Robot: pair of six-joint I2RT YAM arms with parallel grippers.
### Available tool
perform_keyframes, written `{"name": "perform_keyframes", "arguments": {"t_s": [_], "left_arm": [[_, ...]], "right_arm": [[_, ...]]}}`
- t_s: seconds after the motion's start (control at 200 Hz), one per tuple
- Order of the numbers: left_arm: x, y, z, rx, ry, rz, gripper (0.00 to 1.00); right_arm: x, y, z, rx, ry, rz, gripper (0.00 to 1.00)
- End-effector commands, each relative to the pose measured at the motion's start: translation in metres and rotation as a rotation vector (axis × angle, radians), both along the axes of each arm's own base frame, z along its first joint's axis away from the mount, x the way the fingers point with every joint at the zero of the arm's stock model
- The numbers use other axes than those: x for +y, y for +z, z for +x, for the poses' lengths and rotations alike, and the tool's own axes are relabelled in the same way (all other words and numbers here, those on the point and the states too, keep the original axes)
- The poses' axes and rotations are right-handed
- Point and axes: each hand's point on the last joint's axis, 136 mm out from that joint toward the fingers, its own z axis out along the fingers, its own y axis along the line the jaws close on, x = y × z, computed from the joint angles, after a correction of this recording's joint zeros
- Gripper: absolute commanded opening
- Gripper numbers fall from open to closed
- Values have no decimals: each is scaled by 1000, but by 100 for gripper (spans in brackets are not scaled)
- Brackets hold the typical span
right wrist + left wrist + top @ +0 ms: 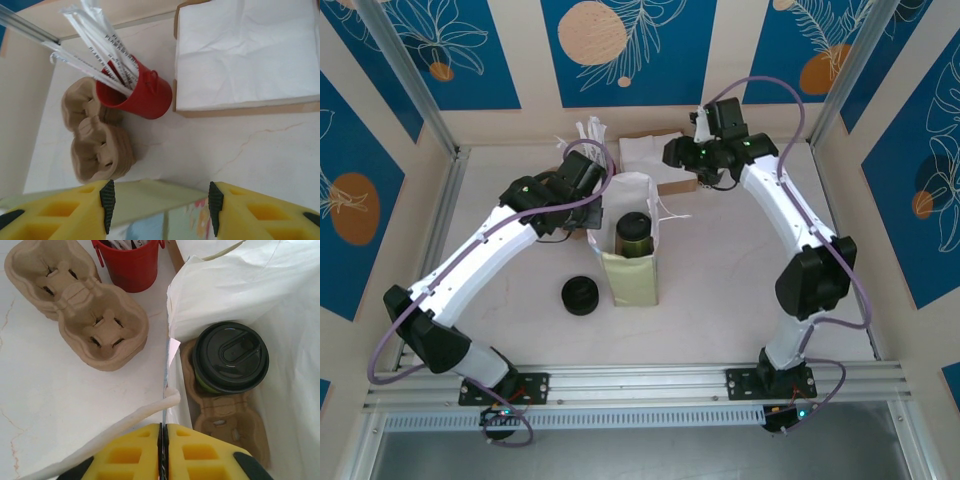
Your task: Pack the takeout coffee
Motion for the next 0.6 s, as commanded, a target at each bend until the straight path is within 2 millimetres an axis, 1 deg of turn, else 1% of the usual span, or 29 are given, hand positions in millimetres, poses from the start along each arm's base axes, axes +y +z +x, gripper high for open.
{"name": "perform_keyframes", "arguments": {"t_s": [0.0,0.065,0.16,0.325,0.51,0.595], "left_arm": [[10,2,-4,1,1,16,15],[8,4,-4,-2,-6,12,19],[4,9,-4,-10,-33,-7,23],[1,20,-3,-33,-55,-16,25],[1,28,0,-52,-59,-12,30],[0,31,0,-60,-59,-22,34]], "right_arm": [[3,2,26,-83,-22,-64,55],[8,-6,38,-100,-12,-78,55],[10,-19,57,-118,-24,-117,55],[10,-41,86,-134,-42,-179,55],[20,-65,110,-133,-28,-232,56],[22,-77,119,-139,-29,-268,56]]}}
